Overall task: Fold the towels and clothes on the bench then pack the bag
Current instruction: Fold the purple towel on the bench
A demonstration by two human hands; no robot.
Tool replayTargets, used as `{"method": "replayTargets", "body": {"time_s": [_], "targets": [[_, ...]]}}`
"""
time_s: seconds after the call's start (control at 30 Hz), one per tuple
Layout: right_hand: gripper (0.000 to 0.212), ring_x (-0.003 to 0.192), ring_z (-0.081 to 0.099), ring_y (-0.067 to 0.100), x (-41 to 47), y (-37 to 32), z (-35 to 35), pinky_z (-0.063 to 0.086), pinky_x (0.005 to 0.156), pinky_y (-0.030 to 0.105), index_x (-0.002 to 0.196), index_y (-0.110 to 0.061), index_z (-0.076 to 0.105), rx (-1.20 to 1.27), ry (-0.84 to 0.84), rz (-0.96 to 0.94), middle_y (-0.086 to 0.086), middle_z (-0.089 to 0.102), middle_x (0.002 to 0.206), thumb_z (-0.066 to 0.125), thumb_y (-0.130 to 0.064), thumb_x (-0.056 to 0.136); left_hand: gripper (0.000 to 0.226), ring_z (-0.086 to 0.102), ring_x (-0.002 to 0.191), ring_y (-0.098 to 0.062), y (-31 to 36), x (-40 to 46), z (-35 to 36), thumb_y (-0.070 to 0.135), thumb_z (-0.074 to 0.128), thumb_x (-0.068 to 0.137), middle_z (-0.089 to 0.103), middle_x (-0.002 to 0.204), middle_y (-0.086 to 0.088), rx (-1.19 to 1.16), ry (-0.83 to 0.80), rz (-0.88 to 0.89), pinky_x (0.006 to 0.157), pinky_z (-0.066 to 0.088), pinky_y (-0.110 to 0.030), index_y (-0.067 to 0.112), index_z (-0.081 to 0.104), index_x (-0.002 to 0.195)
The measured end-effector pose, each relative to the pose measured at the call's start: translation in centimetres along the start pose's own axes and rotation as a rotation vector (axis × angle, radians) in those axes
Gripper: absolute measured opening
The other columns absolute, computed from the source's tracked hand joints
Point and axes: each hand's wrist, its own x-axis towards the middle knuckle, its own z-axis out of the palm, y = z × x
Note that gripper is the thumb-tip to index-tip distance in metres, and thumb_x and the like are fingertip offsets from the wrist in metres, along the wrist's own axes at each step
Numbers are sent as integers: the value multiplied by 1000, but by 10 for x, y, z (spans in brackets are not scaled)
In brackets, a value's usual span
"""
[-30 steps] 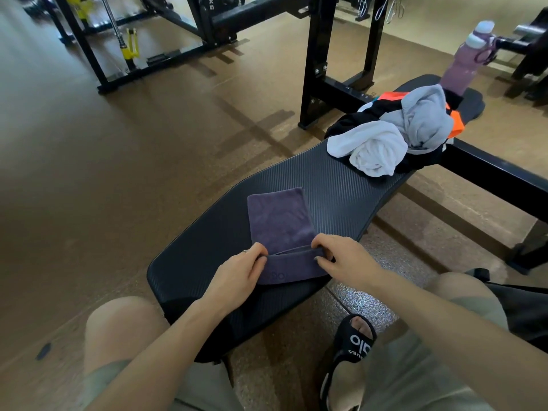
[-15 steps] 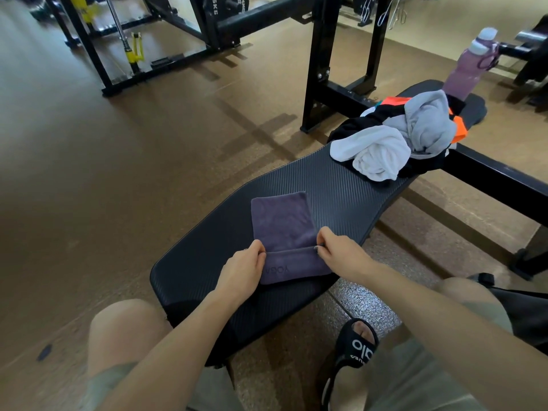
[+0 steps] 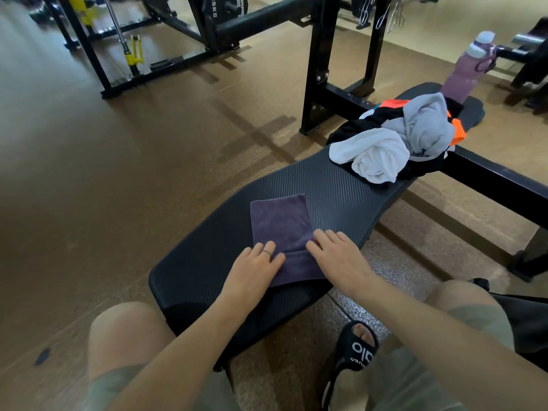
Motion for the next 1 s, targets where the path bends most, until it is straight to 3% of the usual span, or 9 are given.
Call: {"method": "replayTargets", "body": {"time_s": [0.1, 0.17, 0.27, 0.37, 0.47, 0.53, 0.67, 0.83, 1.0], "targets": [[3, 85, 56, 27, -2, 2, 0, 43, 78, 39, 90, -17, 60, -20, 38, -110, 3, 58, 93, 62, -18, 92, 37, 53, 121, -25, 0, -5, 6, 22, 56, 97, 52, 138, -8, -7, 63, 77, 102, 44, -37, 15, 52, 133], [24, 95, 57, 28, -8, 3, -2, 44, 87, 41, 100, -13, 64, 1, 28, -127, 5, 61, 101, 46, -29, 102, 36, 57, 115, -22, 1, -12, 7, 37, 41, 102, 61, 129, -5, -83, 117, 50, 101, 47, -37, 15, 59, 125], [55, 121, 51, 28, -18, 0, -12, 38, 108, 46, 135, -8, 55, 63, -40, -166, 9, 56, 129, 42, -48, 98, 60, 58, 117, -23, 3, -22, 9, 59, 44, 91, 62, 129, -6, -152, 100, 42, 103, 48, -39, 13, 62, 124], [62, 123, 50, 26, -22, -6, -12, 36, 113, 44, 139, -11, 52, 96, -155, -258, 6, 56, 132, 50, -44, 87, 62, 53, 128, -25, 2, -23, 11, 49, 48, 86, 56, 141, -10, -149, 64, 5, 110, 44, -38, 11, 56, 135], [62, 118, 54, 24, -17, -4, -5, 42, 108, 39, 136, -12, 52, 116, -172, -180, 4, 57, 130, 60, -26, 77, 47, 57, 118, -24, 3, -16, 8, 34, 51, 86, 59, 134, -8, -137, 68, -33, 101, 48, -36, 12, 59, 127], [49, 106, 58, 22, -13, -3, -4, 46, 100, 36, 124, -16, 56, 162, -120, -129, 0, 61, 118, 56, -19, 75, 33, 61, 101, -21, 2, -15, 3, 31, 48, 89, 61, 120, -3, -157, 74, -42, 88, 51, -33, 16, 61, 116], [25, 82, 57, 18, -4, -2, -14, 47, 84, 37, 102, -23, 56, 439, -11, 126, -5, 64, 94, 42, -25, 81, 9, 58, 77, -11, -16, -18, -9, 30, 42, 97, 54, 94, 11, -524, 57, -141, 70, 52, -35, 25, 50, 97], [8, 80, 55, 10, 6, -1, -17, 38, 66, 30, 102, -30, 47, 790, -88, 447, -10, 58, 89, 49, -26, 95, 13, 60, 86, -4, -29, -17, -8, 28, 43, 105, 61, 98, 12, -867, 30, -286, 75, 51, -28, 26, 54, 112], [7, 84, 57, 18, 15, -6, -5, 40, 69, 35, 100, -23, 46, 756, -175, 551, -3, 59, 95, 44, -30, 103, 15, 60, 95, -6, -20, -10, 8, 34, 41, 107, 62, 110, 6, -947, 10, -477, 85, 56, -37, 26, 50, 117]]}}
